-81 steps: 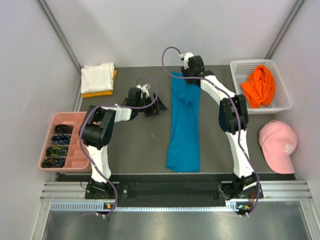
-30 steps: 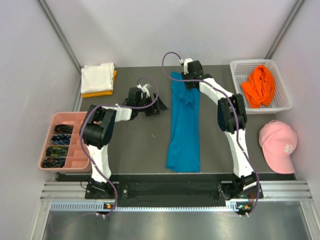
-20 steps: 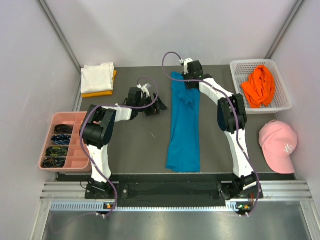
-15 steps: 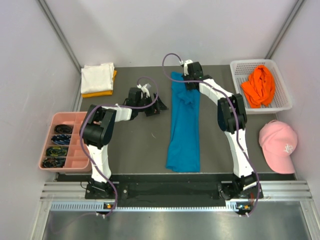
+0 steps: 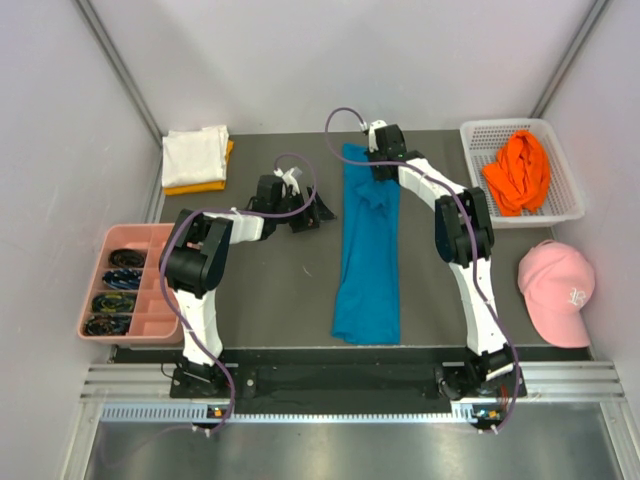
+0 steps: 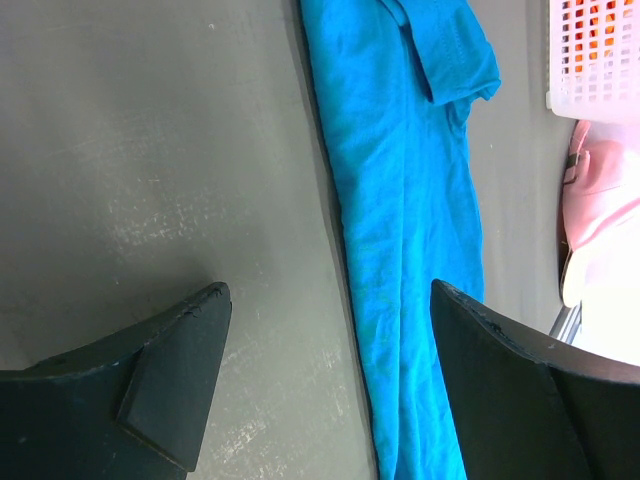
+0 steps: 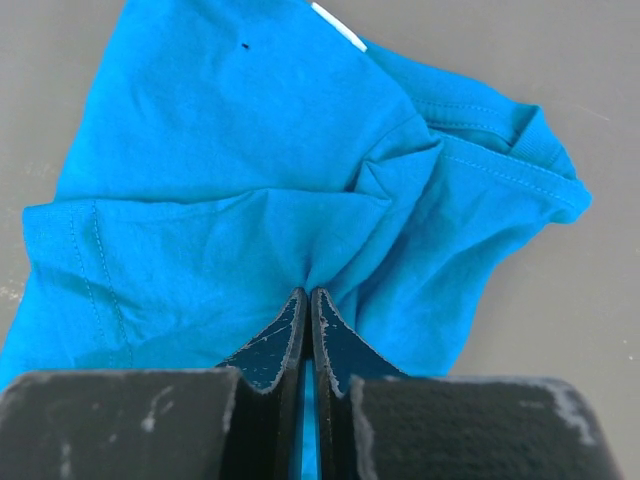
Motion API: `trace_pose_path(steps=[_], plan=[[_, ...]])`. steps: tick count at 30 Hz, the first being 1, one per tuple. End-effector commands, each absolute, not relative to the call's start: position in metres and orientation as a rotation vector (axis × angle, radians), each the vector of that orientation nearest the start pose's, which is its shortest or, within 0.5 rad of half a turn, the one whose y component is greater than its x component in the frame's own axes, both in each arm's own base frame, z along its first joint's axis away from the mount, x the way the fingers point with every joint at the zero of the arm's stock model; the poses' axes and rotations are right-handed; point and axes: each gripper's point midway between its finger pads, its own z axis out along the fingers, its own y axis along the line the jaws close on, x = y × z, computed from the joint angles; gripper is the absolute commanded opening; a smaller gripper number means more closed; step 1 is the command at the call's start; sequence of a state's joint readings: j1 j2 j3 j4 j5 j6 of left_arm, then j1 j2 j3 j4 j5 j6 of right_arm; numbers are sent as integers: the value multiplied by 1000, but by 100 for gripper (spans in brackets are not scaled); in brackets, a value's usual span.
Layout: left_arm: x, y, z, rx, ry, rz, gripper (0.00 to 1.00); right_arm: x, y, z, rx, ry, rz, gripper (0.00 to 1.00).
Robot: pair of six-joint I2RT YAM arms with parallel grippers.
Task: Fold and stack the t-shirts
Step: Grab the bottom of the folded rectangular tshirt with both arms
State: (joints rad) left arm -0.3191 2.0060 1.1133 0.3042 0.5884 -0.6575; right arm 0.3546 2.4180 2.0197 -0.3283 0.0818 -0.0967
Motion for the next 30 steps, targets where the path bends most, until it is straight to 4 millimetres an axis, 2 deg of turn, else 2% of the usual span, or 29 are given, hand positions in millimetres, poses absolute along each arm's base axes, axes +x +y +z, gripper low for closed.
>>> trace_pose_path(steps=[1, 9, 30], plan=[[423, -265, 52, -19, 2303, -1175, 86, 606, 185, 116, -396, 2130, -5, 0], [423, -265, 51, -18, 2304, -1180, 86, 608, 175, 124, -354, 2120, -42, 0], [423, -266, 52, -23, 2303, -1189, 85, 612, 152, 124, -273, 2125, -138, 0]])
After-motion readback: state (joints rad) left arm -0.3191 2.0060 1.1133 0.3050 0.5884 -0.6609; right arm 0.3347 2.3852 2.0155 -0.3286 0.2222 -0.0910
